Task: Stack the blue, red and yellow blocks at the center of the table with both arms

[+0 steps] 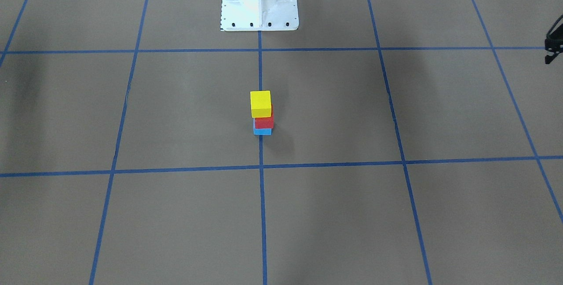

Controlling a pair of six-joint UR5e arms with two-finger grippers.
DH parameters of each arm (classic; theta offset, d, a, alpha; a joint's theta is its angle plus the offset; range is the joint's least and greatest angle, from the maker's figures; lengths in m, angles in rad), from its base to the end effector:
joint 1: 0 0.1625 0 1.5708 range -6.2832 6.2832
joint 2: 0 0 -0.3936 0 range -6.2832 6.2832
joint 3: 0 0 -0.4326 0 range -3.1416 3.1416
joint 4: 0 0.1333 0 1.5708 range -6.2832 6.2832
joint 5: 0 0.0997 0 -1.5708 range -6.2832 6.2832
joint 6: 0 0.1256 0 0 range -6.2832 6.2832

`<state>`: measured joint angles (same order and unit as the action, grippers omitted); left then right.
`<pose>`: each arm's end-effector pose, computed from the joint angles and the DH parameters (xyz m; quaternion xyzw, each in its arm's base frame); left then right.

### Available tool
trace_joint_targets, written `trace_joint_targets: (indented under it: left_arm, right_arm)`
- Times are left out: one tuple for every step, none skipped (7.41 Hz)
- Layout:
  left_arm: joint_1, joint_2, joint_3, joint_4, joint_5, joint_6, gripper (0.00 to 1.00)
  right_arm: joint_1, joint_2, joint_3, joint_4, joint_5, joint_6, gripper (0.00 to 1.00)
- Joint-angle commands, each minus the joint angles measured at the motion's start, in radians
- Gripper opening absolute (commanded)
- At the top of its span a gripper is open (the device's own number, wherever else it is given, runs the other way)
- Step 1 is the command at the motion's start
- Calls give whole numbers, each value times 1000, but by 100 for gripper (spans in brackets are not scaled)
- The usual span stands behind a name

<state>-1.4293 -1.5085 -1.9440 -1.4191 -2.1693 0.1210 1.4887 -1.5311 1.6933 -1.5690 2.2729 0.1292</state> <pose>0.0089 -0.5060 0.5096 0.0730 0.2946 0.1479 0.9413 0.0064 -0.5590 0.5643 0.0403 -0.3489 -0.0061 0.9363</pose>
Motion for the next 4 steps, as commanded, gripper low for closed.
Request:
trace_joint_targets:
  left_arm:
    - [-57, 4, 187, -111, -1, 48, 100]
    - [-78, 2, 256, -186, -4, 46, 100]
    - [-109, 1, 273, -196, -39, 46, 100]
    - [-115, 8, 284, -193, -100, 46, 100]
  right_arm:
    - [89, -32, -50, -6, 94, -204, 99]
    - [106, -32, -57, -31, 108, -213, 99]
    - [122, -32, -57, -49, 108, -215, 99]
    - [128, -44, -58, -49, 112, -215, 99]
